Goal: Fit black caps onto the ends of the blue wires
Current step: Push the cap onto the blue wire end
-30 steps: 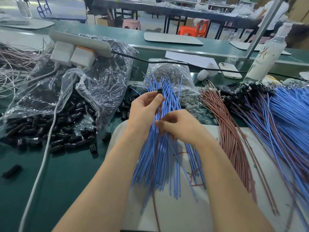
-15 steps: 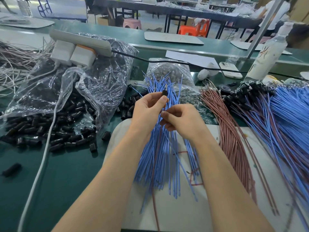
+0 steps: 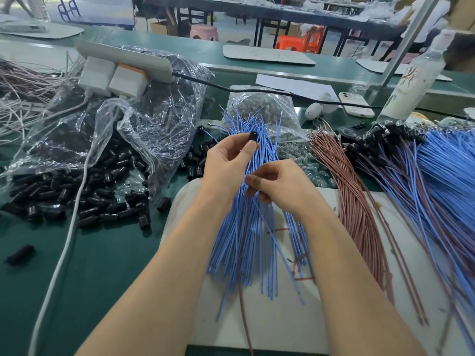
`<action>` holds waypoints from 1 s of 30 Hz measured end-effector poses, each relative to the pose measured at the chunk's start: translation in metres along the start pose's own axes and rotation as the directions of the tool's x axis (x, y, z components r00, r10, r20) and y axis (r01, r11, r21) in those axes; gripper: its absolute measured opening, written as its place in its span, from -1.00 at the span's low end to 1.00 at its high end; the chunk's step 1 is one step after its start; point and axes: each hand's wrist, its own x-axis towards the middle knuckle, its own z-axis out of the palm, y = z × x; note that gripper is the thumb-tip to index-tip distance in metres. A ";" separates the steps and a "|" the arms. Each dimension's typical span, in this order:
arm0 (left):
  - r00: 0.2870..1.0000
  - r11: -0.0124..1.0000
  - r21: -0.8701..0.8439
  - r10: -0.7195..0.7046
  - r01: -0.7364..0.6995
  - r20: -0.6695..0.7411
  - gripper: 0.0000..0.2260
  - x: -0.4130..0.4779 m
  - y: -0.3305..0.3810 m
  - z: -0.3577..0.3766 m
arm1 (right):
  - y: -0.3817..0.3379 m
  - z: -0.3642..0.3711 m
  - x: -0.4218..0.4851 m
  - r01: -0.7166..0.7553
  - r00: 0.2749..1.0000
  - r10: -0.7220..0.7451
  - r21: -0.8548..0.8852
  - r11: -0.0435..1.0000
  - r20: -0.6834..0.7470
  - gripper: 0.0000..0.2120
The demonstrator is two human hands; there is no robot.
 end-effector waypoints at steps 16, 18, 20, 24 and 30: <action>0.989 0.978 0.183 0.084 -0.105 0.118 -0.81 -0.005 0.008 0.001 | 0.005 0.008 0.007 0.126 0.936 -0.166 -0.146 0.981 -0.310 -0.88; 0.983 0.968 0.207 0.117 -0.145 0.141 -0.81 -0.006 0.009 0.001 | 0.006 0.008 0.006 0.155 0.929 -0.198 -0.158 0.975 -0.312 -0.87; 0.973 0.942 0.267 0.163 -0.202 0.161 -0.78 -0.006 0.009 0.000 | 0.007 0.008 0.007 0.169 0.919 -0.217 -0.166 0.971 -0.329 -0.88; 0.957 0.908 0.323 0.214 -0.268 0.195 -0.77 -0.005 0.007 0.000 | 0.009 0.009 0.008 0.189 0.884 -0.255 -0.201 0.961 -0.391 -0.89; 0.940 0.891 0.331 0.236 -0.311 0.247 -0.79 -0.008 0.003 0.000 | 0.009 0.009 0.005 0.223 0.844 -0.307 -0.232 0.947 -0.441 -0.88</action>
